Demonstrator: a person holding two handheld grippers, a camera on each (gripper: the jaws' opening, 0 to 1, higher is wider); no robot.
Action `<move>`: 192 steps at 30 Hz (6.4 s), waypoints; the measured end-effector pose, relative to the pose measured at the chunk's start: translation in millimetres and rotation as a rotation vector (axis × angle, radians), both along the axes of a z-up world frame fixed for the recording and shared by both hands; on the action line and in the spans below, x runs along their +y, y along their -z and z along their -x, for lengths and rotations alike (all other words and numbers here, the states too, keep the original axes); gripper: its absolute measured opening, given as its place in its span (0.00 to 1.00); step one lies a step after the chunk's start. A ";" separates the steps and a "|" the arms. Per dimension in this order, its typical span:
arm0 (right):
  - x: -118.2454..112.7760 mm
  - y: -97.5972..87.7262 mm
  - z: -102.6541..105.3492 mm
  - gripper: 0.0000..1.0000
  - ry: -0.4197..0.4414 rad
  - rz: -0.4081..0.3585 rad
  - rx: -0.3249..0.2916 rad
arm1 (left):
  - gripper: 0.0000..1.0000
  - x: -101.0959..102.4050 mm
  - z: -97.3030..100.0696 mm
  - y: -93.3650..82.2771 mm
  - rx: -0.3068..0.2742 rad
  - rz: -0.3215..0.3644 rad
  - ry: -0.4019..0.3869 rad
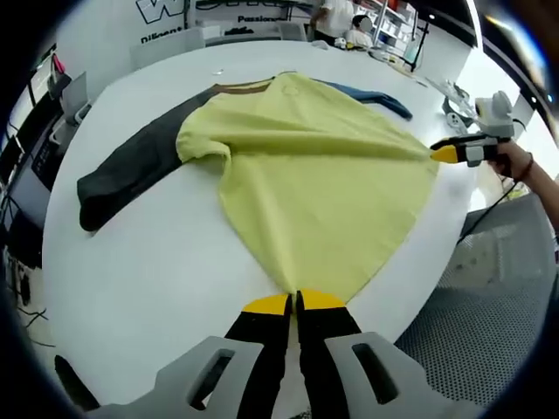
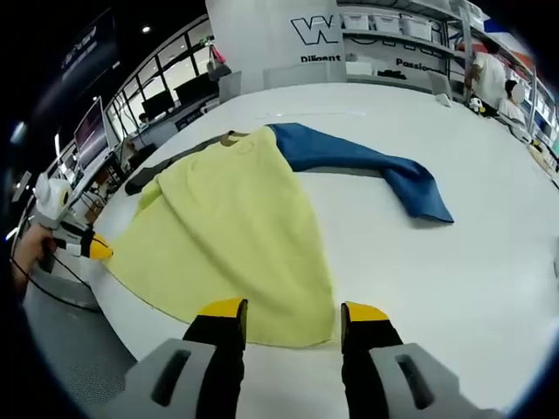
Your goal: Fold the garment on the visible template until the final outline fits inside the template.
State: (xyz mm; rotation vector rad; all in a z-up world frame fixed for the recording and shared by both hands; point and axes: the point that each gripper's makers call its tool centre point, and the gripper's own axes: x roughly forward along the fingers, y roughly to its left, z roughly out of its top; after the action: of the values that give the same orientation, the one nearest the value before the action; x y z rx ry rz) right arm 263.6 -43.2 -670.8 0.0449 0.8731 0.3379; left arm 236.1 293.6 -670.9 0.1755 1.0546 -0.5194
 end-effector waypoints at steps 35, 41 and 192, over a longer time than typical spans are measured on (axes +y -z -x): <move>25.8 13.7 32.3 0.00 -0.171 0.130 0.148 | 0.06 39.9 23.1 6.6 0.056 -0.128 0.059; 26.8 14.5 41.4 0.00 -0.158 0.118 0.200 | 0.06 42.2 24.3 3.7 0.051 -0.114 0.038; -67.0 6.5 -255.7 0.00 -0.034 0.271 -0.035 | 0.98 44.9 -49.3 -36.6 -0.220 0.024 -0.172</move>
State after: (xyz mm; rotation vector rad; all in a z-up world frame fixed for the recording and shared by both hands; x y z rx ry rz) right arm 519.3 -110.2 -677.3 -0.2266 0.8796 0.2489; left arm 285.5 338.6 -634.3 0.1159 0.8395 -0.3482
